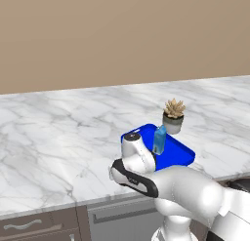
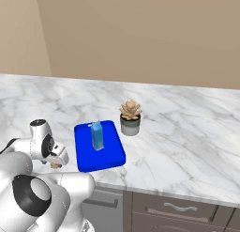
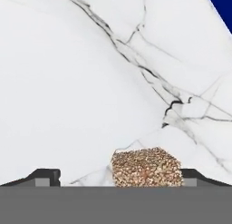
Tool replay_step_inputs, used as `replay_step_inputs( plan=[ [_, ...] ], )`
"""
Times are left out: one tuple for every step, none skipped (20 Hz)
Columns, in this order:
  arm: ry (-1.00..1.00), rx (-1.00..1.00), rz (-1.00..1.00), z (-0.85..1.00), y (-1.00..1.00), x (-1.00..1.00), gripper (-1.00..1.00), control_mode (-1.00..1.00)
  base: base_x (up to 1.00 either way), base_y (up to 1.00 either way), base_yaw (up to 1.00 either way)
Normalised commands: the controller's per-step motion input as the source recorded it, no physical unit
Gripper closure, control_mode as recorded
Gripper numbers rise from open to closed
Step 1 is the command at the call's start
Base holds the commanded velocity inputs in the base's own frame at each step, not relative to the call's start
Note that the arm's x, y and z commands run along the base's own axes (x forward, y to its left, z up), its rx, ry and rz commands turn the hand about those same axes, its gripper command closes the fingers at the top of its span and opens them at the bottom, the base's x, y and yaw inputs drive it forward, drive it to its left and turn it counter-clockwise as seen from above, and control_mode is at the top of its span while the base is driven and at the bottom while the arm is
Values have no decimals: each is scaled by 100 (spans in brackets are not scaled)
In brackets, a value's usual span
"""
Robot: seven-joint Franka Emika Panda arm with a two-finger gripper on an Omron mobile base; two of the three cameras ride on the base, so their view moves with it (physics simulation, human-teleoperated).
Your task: Take out the milk from the fridge and place it on the tray on the counter. Then take the sugar cube near the tray and place it in the tray.
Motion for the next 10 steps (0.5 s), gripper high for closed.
replay_step_inputs(
  plan=[
    [0, 0, 1, -32, 0, 0, 100, -100, 0, 0, 0],
    [0, 0, 1, -29, 0, 0, 100, -100, 0, 0, 0],
    [0, 0, 1, -26, 0, 0, 100, -100, 0, 0, 0],
    [0, 0, 1, -24, 0, 0, 100, -100, 0, 0, 0],
    [0, 0, 1, -21, 0, 0, 100, -100, 0, 0, 0],
    [0, 0, 1, -21, 0, 0, 100, -100, 0, 0, 0],
    [0, 0, 1, -20, 0, 0, 100, -100, 0, 0, 0],
    [0, 0, 1, -20, 0, 0, 100, -100, 0, 0, 0],
    [-1, 0, 1, -15, 0, 0, 100, -100, 0, 0, 0],
    [-2, 0, 1, -13, 0, 0, 100, -100, 0, 0, 0]
  ],
)
